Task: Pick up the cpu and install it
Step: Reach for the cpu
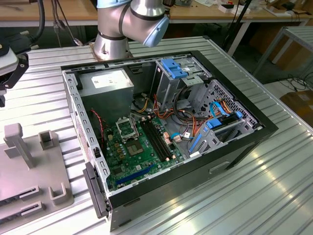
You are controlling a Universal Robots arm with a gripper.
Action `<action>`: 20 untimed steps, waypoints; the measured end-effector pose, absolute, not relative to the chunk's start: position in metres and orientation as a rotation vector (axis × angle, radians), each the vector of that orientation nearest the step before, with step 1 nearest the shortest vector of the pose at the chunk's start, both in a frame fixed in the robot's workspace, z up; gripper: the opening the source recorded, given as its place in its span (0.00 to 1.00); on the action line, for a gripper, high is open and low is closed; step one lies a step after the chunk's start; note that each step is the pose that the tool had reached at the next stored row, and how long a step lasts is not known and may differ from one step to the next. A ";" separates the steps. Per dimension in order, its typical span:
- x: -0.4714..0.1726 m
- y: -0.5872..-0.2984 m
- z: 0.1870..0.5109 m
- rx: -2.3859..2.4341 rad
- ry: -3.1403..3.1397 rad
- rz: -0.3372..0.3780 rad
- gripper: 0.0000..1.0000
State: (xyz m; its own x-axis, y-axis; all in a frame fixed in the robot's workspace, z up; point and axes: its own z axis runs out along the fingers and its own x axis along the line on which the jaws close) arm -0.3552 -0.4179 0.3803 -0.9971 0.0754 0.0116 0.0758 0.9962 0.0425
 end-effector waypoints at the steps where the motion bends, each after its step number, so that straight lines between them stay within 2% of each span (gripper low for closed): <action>1: -0.357 -0.418 0.380 -0.118 -3.129 -0.067 0.11; 20: -0.385 -0.426 0.380 -0.118 -3.129 -0.067 0.11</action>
